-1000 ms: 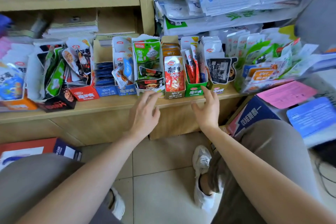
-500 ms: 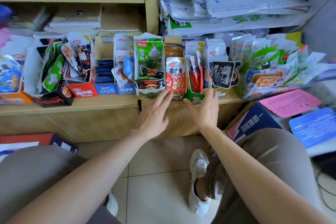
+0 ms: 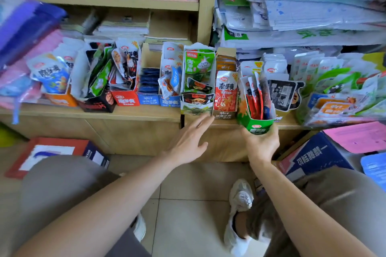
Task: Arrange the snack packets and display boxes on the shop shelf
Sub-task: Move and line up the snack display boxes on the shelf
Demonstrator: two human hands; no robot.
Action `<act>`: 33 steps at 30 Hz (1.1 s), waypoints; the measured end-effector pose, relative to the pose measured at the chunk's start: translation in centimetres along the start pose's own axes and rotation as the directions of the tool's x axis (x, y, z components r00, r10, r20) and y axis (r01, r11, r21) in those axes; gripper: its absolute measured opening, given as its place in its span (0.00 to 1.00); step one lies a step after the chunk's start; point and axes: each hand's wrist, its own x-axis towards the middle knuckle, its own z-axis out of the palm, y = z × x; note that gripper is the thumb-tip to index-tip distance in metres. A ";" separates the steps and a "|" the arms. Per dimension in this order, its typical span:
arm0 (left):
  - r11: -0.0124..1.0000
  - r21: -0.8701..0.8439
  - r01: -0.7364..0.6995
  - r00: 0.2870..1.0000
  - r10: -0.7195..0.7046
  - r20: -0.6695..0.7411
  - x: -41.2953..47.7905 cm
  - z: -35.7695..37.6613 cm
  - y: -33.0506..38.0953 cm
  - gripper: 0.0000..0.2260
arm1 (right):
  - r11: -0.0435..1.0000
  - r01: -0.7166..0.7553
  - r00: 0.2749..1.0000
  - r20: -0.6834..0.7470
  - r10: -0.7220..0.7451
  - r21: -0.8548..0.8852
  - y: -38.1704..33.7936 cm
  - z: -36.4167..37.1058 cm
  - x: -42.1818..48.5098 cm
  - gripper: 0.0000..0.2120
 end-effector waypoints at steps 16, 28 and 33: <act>0.874 -0.153 0.462 0.789 -0.483 -0.380 -3.4 -8.6 -6.8 0.33 | 0.925 0.240 0.929 0.206 -0.306 0.295 -6.9 -3.0 -5.5 0.28; 0.865 0.171 0.471 0.856 -0.401 -0.326 -2.1 -9.2 -8.8 0.46 | 0.903 0.225 0.901 0.274 -0.335 0.365 -9.1 -0.8 -7.3 0.27; 0.842 0.200 0.500 0.863 -0.465 -0.199 -0.8 -10.7 -9.1 0.41 | 0.913 0.213 0.880 0.338 -0.334 0.349 -9.2 0.5 -8.5 0.27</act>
